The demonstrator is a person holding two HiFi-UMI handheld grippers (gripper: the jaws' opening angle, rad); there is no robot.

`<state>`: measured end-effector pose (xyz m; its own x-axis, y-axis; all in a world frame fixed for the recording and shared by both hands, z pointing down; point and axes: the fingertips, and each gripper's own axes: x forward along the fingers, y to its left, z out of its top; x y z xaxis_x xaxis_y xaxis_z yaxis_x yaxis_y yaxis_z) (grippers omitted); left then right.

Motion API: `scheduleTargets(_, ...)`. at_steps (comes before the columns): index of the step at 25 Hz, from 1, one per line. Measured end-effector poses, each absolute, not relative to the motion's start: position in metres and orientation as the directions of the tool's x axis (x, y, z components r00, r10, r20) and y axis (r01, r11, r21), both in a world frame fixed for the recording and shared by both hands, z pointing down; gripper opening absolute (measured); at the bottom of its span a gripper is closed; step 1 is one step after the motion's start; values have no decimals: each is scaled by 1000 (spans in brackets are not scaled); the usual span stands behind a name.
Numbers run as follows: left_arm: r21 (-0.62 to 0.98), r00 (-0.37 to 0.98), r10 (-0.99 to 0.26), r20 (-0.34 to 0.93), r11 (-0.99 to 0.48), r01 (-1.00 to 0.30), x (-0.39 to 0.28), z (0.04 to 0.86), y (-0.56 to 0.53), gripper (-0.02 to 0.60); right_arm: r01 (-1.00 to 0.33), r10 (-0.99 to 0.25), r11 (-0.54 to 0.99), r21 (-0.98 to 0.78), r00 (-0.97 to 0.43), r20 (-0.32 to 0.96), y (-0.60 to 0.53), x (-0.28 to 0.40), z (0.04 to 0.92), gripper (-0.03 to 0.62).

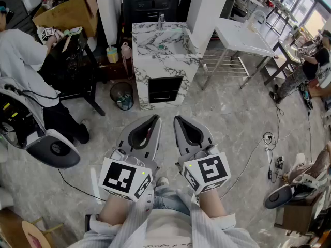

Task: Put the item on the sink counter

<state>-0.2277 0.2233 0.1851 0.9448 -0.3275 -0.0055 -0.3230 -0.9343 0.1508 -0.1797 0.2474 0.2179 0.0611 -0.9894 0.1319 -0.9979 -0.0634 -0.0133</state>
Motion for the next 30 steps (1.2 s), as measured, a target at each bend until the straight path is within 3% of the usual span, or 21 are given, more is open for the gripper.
scheduleTargets(18, 154, 933, -356, 46, -921, -358, -201, 209, 241, 21, -998, -984, -33, -46, 24, 175, 264, -155, 247, 9)
scheduleTargets(30, 132, 949, -314, 13, -941, -312, -148, 203, 141, 21, -997, -981, -73, -24, 67, 184, 168, -103, 250, 9)
